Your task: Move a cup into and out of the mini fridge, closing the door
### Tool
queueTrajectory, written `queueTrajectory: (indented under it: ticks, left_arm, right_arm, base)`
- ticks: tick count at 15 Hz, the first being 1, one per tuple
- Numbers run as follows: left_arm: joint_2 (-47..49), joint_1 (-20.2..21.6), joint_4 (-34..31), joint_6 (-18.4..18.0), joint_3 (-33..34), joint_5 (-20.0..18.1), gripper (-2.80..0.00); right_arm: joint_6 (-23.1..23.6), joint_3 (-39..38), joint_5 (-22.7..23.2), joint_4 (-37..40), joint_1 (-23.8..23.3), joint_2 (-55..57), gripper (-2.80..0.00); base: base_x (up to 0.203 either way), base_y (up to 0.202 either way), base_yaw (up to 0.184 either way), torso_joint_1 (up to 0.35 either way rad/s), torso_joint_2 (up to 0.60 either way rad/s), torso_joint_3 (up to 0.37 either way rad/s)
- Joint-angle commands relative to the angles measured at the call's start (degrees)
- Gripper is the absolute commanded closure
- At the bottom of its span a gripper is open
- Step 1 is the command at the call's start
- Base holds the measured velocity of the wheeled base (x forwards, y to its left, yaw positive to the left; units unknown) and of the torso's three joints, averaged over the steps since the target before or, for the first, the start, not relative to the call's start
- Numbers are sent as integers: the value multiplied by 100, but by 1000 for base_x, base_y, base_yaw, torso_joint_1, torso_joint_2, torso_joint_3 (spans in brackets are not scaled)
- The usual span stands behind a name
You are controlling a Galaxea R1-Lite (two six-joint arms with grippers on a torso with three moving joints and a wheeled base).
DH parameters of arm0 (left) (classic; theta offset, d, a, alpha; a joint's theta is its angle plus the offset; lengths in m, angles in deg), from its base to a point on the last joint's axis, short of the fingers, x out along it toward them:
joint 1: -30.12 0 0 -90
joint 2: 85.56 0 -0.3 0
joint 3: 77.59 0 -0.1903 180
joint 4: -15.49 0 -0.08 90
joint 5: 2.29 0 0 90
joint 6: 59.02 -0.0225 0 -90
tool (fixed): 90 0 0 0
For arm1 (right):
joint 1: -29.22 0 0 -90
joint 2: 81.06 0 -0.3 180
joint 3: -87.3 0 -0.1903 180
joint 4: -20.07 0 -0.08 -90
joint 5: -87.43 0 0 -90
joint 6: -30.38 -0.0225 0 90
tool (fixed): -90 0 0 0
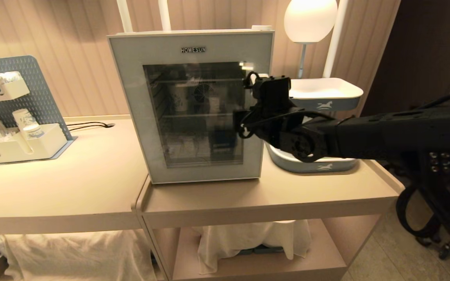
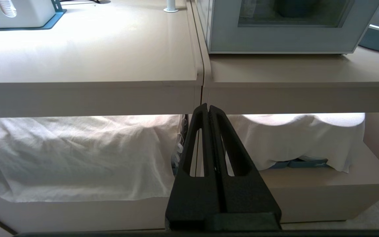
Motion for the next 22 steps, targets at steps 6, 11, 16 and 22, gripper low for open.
queueTrajectory:
  ticks: [6,11,16,22]
  left_arm:
    - [9,1,1,2,9,2,0]
    - [9,1,1,2,9,2,0]
    - [9,1,1,2,9,2,0]
    - [9,1,1,2,9,2,0]
  right_arm:
    - [-11,-2880,-1756,-2,-576,-4040,0]
    - [62,-5387,-2746,-74,-2235,-7134,0]
    - [161,-8064,-2991,-561,-3342,-9723,0]
    - [530,-9496,-715,-481,-3401,-12563,0]
  base:
    - [0,0,0,0,0,0]
    - [0,0,0,0,0,0]
    - [0,0,0,0,0,0]
    - [0,0,0,0,0,6]
